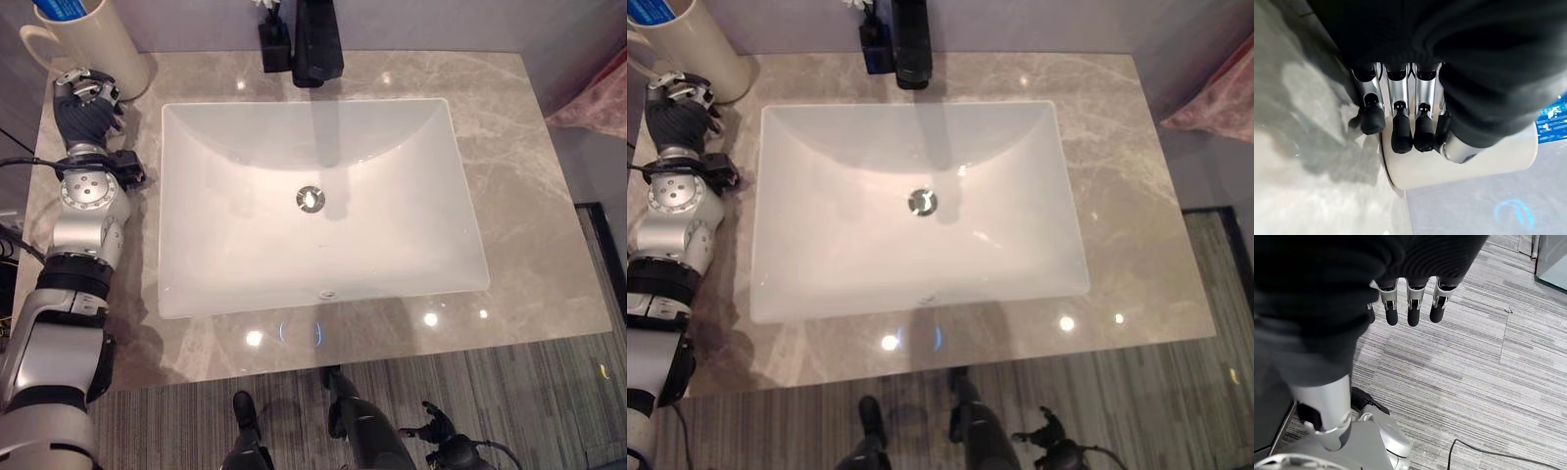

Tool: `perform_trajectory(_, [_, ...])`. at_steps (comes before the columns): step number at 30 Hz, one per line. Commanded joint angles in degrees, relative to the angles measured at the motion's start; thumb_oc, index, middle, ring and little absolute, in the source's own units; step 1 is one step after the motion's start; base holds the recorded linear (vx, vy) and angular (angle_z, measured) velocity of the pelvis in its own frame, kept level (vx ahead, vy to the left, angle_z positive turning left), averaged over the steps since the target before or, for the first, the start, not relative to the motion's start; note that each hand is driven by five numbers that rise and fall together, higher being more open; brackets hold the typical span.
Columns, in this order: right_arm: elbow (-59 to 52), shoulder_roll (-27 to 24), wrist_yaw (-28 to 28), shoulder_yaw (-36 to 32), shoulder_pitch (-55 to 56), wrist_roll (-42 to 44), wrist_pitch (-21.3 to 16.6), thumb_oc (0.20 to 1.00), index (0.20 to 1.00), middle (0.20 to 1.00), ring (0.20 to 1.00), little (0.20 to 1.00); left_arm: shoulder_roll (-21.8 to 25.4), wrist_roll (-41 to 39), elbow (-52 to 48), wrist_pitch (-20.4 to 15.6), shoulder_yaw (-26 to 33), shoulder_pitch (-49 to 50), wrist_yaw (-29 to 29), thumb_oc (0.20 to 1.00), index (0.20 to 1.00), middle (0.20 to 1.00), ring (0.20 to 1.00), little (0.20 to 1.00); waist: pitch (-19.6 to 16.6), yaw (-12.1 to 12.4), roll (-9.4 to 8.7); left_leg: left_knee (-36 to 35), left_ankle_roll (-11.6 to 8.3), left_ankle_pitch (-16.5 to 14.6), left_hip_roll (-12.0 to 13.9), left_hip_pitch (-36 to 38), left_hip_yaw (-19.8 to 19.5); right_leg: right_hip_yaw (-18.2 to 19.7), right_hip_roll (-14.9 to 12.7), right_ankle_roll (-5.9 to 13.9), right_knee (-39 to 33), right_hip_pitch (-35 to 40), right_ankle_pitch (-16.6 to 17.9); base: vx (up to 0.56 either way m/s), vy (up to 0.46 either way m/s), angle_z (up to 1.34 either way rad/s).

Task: Put brush and paste in cup on sink, flatten towel.

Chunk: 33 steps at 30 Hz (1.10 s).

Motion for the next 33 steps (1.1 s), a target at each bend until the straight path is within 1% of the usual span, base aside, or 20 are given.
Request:
perform_trajectory(1, [-1.2, -0.8, -0.9, 1.2, -2.1, 1.7, -0.8, 1.0, 1.0, 1.0, 1.0, 1.0, 2.7, -0.6, 5.4, 0.8, -0.5, -2.8, 1.7, 0.2, 0.2, 0.2, 0.2, 0.2, 3.4, -1.4, -1.38, 0.6, 0.12, -0.9, -2.1, 3.4, -2.8, 1.8, -1.1, 6.01, 1.2, 5.0, -3.9, 0.0, 0.0, 0.0])
perform_trajectory(7, [-1.4, -0.5, -1.0, 1.7, -2.3, 1.8, -0.9, 1.0, 1.0, 1.0, 1.0, 1.0, 2.8, -0.2, 6.1, 0.5, 0.0, -3.0, 3.0, 0.2, 0.2, 0.2, 0.2, 0.2, 3.5, -1.5, -1.83, 0.6, 0.08, -0.8, -2.1, 3.0, -2.9, 1.7, -1.0, 6.01, 1.1, 4.7, -3.9, 0.01, -0.003, 0.03])
perform_trajectory(9, [-1.2, -0.4, -1.0, 1.7, -2.1, 1.6, -1.0, 1.0, 1.0, 1.0, 1.0, 1.0, 3.0, 0.0, 4.9, 0.2, 0.9, -1.9, 3.5, 0.2, 0.2, 0.2, 0.2, 0.2, 3.4, -1.3, -1.92, 0.6, 0.08, -1.0, -2.1, 3.1, -2.8, 1.7, -1.0, 5.96, 1.1, 4.8, -3.9, 0.0, 0.0, 0.0])
perform_trajectory(13, [-1.0, -0.7, -1.1, 1.5, -2.0, 1.1, -1.0, 1.0, 1.0, 1.0, 1.0, 1.0, 3.5, 0.2, 3.9, 0.1, 2.1, 0.3, 3.4, 0.2, 0.2, 0.2, 0.2, 0.2, 3.2, -1.0, -1.64, 0.6, 0.21, -1.3, -2.2, 3.5, -2.8, 1.8, -1.0, 5.83, 1.3, 5.0, -4.3, 0.0, 0.0, 0.0])
perform_trajectory(16, [-0.9, -0.9, -1.1, 1.4, -2.0, 1.0, -1.0, 1.0, 1.0, 1.0, 1.0, 1.0, 3.6, 0.0, 4.4, 0.1, 2.1, 0.1, 3.1, 0.2, 0.2, 0.2, 0.2, 0.2, 3.1, -1.1, -1.52, 0.6, 0.19, -1.3, -2.1, 3.7, -2.8, 1.9, -1.0, 5.76, 1.4, 5.1, -4.4, 0.0, 0.0, 0.0])
perform_trajectory(20, [-1.6, -1.2, -1.0, 1.6, -2.2, 1.2, -1.2, 1.0, 1.0, 1.0, 1.0, 1.0, 5.3, -0.1, 6.8, 0.1, 1.9, -0.9, 2.5, 0.2, 0.2, 0.2, 0.2, 0.2, 2.8, -1.3, -1.86, 0.6, 0.18, -1.6, -2.1, 4.0, -2.4, 2.5, -0.7, 5.92, 1.0, 5.1, -4.1, 0.0, 0.006, -0.01])
perform_trajectory(21, [-1.6, -1.6, -0.9, 1.8, -2.3, 1.1, -1.5, 1.0, 1.0, 1.0, 1.0, 1.0, 6.9, 1.2, 9.5, 0.6, 1.6, -1.4, 1.9, 0.2, 0.2, 0.2, 0.2, 0.2, 2.5, -1.3, -2.07, 0.6, 0.17, -1.6, -1.9, 4.2, -1.8, 3.3, -0.5, 6.08, 0.5, 5.0, -3.7, 0.02, 0.025, -0.09])
perform_trajectory(24, [-1.5, -1.8, -0.9, 1.8, -2.0, 1.7, -1.8, 1.0, 1.0, 1.0, 1.0, 1.0, 7.7, -0.2, 13.2, 0.6, 1.2, -4.0, 2.4, 0.2, 0.2, 0.2, 0.2, 0.2, 1.7, -1.7, -2.35, 0.6, 0.04, -1.3, -1.5, 4.2, -0.9, 4.1, 0.0, 6.45, 0.0, 4.4, -3.2, 0.02, 0.015, -0.24])
perform_trajectory(28, [-1.1, -2.0, -0.2, 3.1, -1.4, 0.7, -1.6, 1.0, 1.0, 1.0, 1.0, 1.0, 10.1, 0.4, 15.4, 0.9, 0.5, -6.6, 2.8, 0.2, 0.2, 0.2, 0.2, 0.2, 1.0, -2.2, -3.23, 0.6, -0.08, -1.2, -1.3, 4.4, 0.4, 5.5, 0.7, 6.56, 0.0, 3.5, -2.7, 0.01, 0.009, -0.18])
perform_trajectory(33, [0.1, -2.5, -0.2, 2.9, -0.8, 0.3, -1.4, 1.0, 1.0, 1.0, 1.0, 1.0, 11.1, 0.7, 16.3, 0.8, -0.2, -7.3, 2.3, 0.2, 0.2, 0.2, 0.2, 0.2, 0.9, -2.1, -3.49, 0.6, -0.25, -0.7, -1.0, 4.7, 1.0, 6.1, 0.9, 6.55, 0.0, 3.4, -2.5, 0.02, -0.01, -0.18])
